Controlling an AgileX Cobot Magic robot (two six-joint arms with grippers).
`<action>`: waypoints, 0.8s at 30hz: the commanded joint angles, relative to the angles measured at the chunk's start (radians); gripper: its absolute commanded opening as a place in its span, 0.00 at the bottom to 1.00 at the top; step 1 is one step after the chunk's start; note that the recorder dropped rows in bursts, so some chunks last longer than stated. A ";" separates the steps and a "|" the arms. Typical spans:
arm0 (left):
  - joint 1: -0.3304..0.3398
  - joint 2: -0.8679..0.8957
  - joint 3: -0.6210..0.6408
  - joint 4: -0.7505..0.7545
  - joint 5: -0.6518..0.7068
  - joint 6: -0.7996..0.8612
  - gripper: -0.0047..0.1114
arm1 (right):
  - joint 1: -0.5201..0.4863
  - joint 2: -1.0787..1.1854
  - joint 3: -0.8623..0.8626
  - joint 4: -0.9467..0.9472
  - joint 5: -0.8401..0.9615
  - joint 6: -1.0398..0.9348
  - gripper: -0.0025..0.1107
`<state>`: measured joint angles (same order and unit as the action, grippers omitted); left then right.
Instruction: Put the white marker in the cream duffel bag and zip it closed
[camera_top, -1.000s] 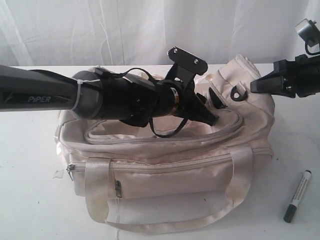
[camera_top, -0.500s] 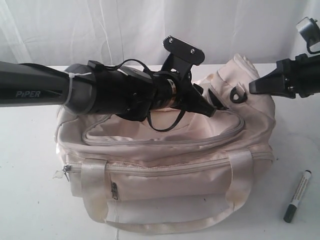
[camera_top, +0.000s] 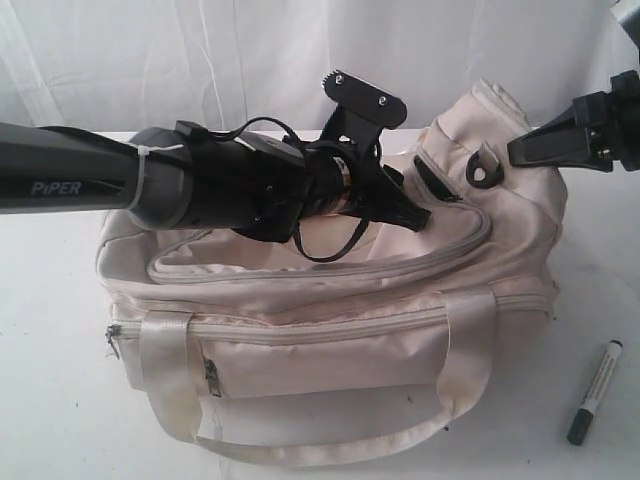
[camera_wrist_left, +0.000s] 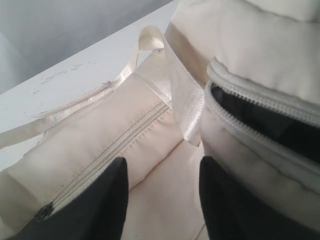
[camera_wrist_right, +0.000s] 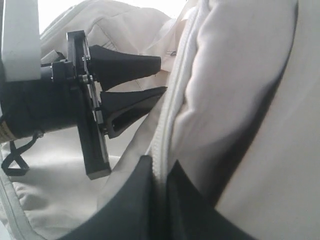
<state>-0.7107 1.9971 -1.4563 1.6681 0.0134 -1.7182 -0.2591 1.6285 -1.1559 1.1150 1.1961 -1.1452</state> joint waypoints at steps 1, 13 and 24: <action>0.001 -0.031 0.001 0.016 -0.030 -0.008 0.47 | 0.000 -0.011 -0.006 0.036 0.025 -0.001 0.02; 0.001 -0.020 0.001 0.039 0.047 -0.011 0.47 | 0.000 -0.011 -0.006 0.004 0.025 0.008 0.02; 0.001 0.067 -0.131 0.023 0.067 -0.109 0.47 | 0.004 -0.011 -0.006 0.002 0.025 0.008 0.02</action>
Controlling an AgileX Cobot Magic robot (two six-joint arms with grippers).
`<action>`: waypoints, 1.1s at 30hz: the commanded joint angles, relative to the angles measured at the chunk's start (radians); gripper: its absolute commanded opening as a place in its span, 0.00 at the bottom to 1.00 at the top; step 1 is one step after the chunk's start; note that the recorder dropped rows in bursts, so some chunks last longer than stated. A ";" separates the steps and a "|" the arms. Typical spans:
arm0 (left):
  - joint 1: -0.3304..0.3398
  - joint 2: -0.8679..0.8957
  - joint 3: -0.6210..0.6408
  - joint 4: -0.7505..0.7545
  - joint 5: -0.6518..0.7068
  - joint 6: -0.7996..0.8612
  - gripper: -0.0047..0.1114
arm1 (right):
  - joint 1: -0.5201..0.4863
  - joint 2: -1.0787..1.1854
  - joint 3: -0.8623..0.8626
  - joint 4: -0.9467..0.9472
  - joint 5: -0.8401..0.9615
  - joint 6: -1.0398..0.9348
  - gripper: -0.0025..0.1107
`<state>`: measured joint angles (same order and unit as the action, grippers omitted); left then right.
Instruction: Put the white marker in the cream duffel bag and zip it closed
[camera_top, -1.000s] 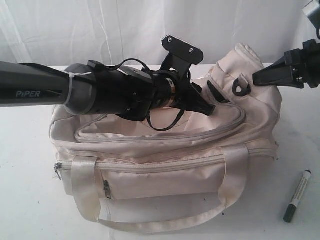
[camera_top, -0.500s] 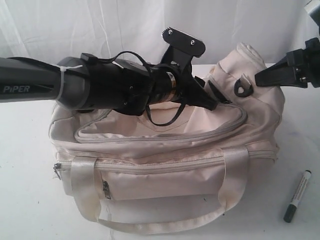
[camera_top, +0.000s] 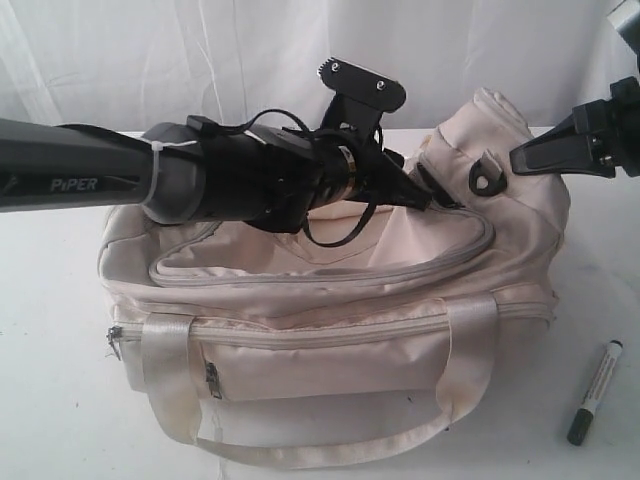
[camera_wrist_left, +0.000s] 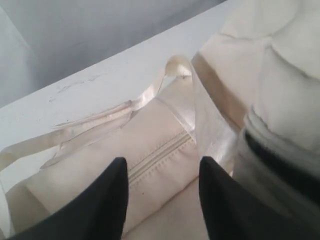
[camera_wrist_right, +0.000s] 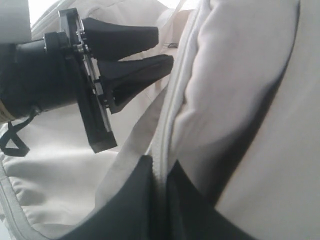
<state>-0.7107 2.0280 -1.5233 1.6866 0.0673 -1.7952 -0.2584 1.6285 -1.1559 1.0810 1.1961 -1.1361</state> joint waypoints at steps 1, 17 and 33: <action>0.001 0.046 -0.078 0.005 0.013 -0.032 0.47 | 0.003 -0.011 -0.006 0.036 0.025 -0.001 0.02; 0.001 0.126 -0.135 0.018 0.060 -0.014 0.43 | 0.003 -0.011 -0.006 0.036 0.025 -0.001 0.02; 0.001 0.145 -0.135 0.014 -0.051 -0.047 0.04 | 0.003 -0.011 -0.006 0.038 0.025 -0.001 0.02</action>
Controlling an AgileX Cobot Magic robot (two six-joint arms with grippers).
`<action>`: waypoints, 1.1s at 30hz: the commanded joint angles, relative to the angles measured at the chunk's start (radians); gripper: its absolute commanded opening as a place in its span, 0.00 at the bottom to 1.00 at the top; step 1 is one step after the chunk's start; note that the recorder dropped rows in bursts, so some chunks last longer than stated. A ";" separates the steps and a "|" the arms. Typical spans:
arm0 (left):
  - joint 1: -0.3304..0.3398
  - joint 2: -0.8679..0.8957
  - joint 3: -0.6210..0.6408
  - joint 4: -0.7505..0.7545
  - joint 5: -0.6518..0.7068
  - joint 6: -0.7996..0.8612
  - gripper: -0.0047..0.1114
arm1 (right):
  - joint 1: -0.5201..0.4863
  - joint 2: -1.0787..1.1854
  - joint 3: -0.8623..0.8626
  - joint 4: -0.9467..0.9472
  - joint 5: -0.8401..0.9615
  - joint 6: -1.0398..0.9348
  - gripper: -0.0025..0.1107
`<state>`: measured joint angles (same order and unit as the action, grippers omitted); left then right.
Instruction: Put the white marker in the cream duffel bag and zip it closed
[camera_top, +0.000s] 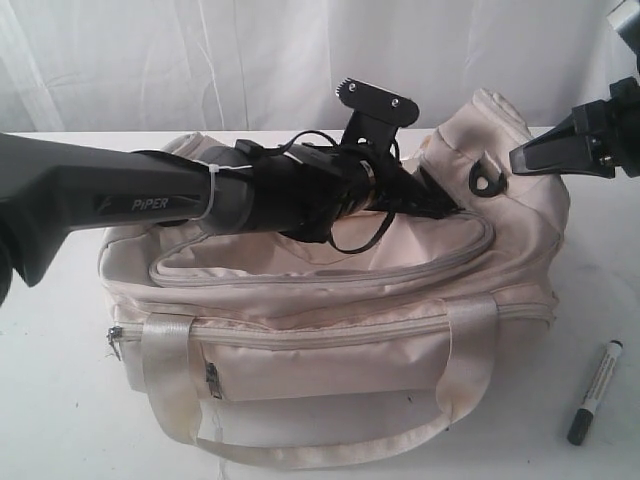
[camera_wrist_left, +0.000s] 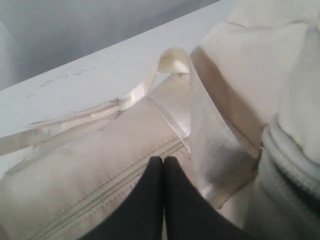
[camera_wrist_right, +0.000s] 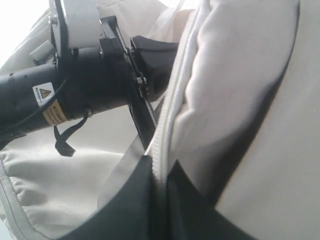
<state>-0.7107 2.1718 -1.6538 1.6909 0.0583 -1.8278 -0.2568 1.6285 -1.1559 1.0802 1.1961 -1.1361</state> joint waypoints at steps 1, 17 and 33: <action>0.001 0.002 -0.005 0.009 -0.046 -0.016 0.04 | 0.001 -0.011 -0.006 0.041 0.025 -0.001 0.02; 0.001 0.002 -0.005 0.009 -0.015 -0.042 0.04 | 0.001 -0.011 -0.006 0.040 0.017 -0.001 0.02; 0.020 -0.123 0.019 0.016 -0.175 -0.050 0.47 | 0.001 -0.011 -0.006 0.040 0.011 -0.001 0.02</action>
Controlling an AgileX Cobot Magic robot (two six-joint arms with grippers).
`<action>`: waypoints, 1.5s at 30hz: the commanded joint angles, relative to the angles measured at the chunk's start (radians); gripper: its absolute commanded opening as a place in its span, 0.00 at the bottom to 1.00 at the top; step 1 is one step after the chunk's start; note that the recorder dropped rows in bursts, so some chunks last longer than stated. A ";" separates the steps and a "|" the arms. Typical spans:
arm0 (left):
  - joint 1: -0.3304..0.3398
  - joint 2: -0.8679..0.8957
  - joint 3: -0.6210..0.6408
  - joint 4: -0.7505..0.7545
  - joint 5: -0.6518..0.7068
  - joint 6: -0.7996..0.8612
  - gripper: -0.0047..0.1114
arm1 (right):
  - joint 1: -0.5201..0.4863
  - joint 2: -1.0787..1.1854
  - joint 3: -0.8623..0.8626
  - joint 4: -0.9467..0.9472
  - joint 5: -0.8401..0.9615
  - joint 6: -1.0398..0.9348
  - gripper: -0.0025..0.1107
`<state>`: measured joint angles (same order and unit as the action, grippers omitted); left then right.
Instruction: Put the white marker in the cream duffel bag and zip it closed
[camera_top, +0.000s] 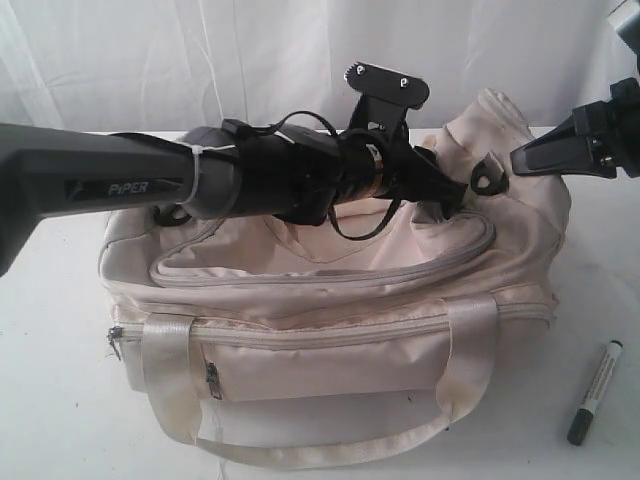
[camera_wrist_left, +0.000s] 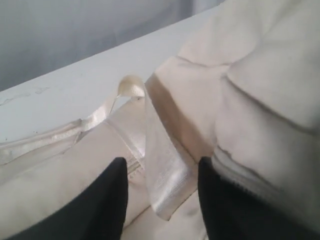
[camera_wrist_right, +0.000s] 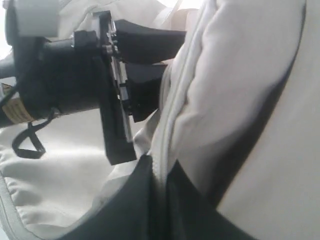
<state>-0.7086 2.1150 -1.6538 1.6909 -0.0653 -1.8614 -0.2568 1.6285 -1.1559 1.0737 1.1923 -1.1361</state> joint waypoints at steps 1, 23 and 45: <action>0.034 -0.082 0.037 0.016 -0.072 -0.054 0.46 | 0.001 -0.011 -0.006 0.047 0.014 -0.001 0.02; 0.208 -0.118 0.118 0.045 -0.568 -0.258 0.47 | 0.001 -0.011 -0.006 0.049 -0.006 -0.003 0.02; 0.164 -0.063 0.118 -0.030 -0.570 -0.214 0.47 | 0.001 -0.011 -0.006 0.049 -0.006 -0.003 0.02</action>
<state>-0.5274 2.0471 -1.5370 1.6771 -0.6533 -2.0950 -0.2568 1.6285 -1.1559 1.0737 1.1805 -1.1341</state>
